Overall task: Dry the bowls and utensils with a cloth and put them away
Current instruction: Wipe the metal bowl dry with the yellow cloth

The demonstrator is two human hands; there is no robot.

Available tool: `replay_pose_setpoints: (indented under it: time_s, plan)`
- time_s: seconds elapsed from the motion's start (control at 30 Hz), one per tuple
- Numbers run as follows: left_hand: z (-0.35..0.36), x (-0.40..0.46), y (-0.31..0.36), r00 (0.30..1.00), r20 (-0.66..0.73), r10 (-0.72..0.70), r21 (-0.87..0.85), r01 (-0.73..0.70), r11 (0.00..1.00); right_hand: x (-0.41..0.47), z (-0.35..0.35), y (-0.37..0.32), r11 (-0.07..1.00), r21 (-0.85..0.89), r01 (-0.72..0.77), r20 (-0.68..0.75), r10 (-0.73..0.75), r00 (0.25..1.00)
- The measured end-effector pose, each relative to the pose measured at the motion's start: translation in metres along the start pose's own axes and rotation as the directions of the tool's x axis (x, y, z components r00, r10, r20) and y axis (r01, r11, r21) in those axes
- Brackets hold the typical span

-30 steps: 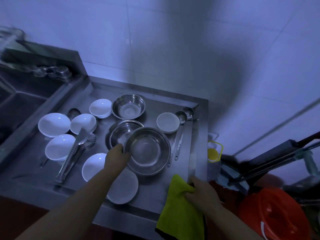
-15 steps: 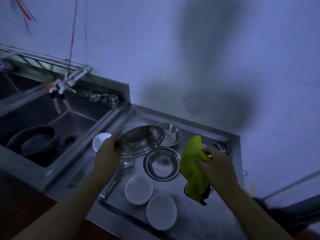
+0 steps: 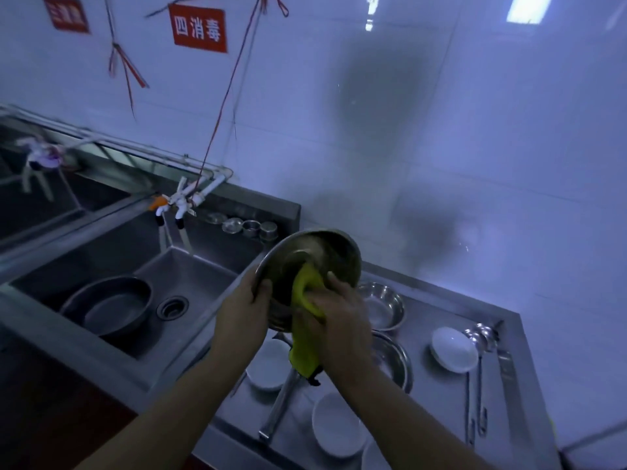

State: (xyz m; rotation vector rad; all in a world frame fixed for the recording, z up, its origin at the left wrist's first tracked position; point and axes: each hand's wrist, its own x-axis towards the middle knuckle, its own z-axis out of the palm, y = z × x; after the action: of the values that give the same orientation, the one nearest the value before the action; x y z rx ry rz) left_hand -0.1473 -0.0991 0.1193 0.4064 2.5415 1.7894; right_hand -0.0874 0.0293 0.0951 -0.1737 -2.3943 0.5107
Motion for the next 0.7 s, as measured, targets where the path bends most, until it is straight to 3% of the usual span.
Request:
replay_pose_setpoints:
  time_s: [0.07,0.2,0.37,0.53,0.7]
  plan:
    - [-0.008,0.004,0.001,0.999,0.004,-0.037,-0.106,0.037,0.994,0.000,0.020,-0.002,0.984,-0.126,0.123,0.114,-0.109,0.988]
    - [-0.019,0.016,0.001,0.993,0.025,-0.119,-0.271,0.122,0.955,-0.009,0.031,-0.004,0.976,-0.097,0.195,0.242,-0.167,0.956]
    - [-0.011,0.016,0.010,0.963,0.128,-0.236,-0.478,0.269,0.836,-0.008,0.030,-0.031,0.968,-0.020,0.251,0.076,-0.249,0.966]
    - [-0.016,0.016,0.018,0.958,0.228,-0.174,-0.458,0.263,0.849,0.000,0.024,-0.007,0.864,-0.228,0.448,-0.049,-0.470,0.882]
    - [-0.031,0.033,0.014,0.956,0.277,-0.094,-0.250,0.166,0.954,0.024,0.000,0.053,0.634,-0.410,0.656,0.092,-0.687,0.721]
